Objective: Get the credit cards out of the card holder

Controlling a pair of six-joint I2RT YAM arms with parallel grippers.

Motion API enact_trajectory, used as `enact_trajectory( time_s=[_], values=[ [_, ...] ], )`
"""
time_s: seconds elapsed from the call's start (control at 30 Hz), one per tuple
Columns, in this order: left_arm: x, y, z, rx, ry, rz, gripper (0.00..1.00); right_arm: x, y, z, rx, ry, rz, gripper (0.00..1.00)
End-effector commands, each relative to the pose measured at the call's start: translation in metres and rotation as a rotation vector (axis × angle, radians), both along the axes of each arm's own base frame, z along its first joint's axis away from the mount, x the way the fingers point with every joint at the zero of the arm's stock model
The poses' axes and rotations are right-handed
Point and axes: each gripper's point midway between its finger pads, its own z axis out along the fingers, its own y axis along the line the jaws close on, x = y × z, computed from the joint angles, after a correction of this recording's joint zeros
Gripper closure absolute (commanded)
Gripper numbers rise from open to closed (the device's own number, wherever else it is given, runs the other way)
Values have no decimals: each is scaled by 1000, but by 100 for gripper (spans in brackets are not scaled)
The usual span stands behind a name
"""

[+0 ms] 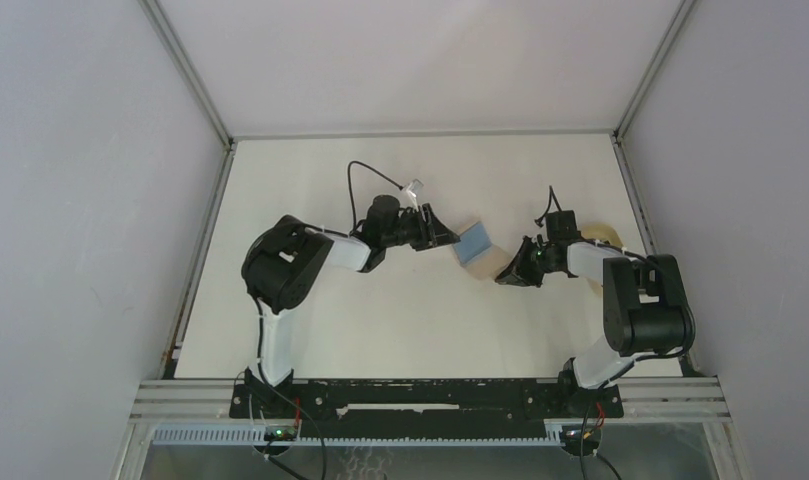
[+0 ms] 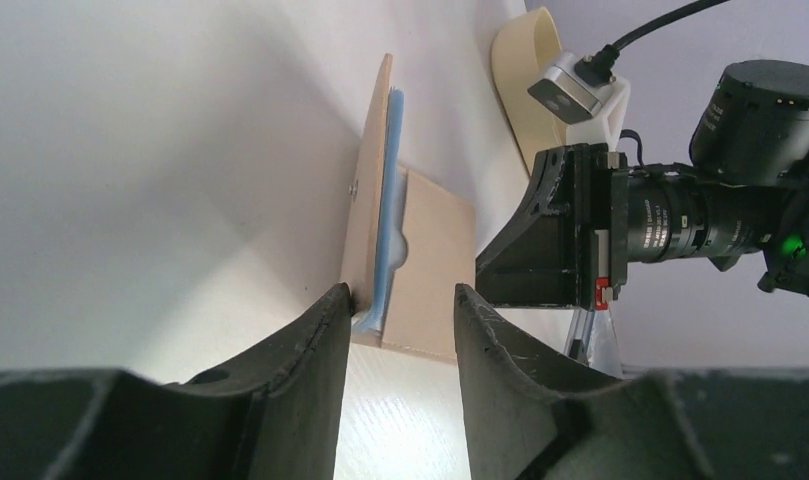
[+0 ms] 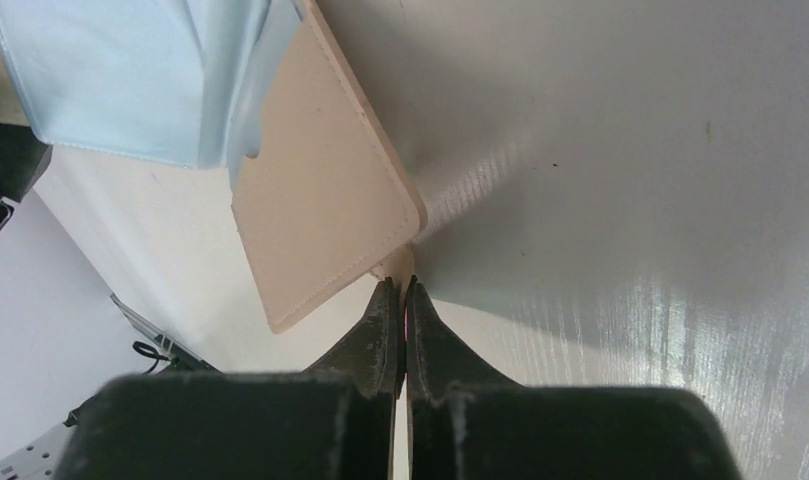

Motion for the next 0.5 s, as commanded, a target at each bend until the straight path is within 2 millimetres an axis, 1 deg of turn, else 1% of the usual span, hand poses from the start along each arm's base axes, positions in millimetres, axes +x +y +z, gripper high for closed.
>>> enact_trajectory(
  time_s=[0.0,0.13,0.17,0.2,0.23,0.27,0.3,0.33,0.47],
  values=[
    [19,-10,14,-29,-41,14,53,14,6,7,16,-71,39,100],
    [19,-14,6,29,-58,-4,54,13,8,6,17,-70,49,100],
    [19,-14,6,42,-64,-7,55,13,9,6,17,-72,52,100],
    [18,-16,5,51,-67,-13,59,13,10,6,18,-72,55,100],
    [18,-16,4,55,-68,-14,68,13,10,6,19,-69,57,100],
    [19,-18,5,51,-70,-17,83,12,12,5,18,-66,66,100],
    [19,-18,6,50,-71,-19,92,12,12,6,17,-68,66,100],
    [19,-18,6,51,-69,-18,99,12,12,7,17,-70,69,100],
    [14,-10,7,66,-78,-2,100,13,13,12,12,-81,75,100]
  ],
)
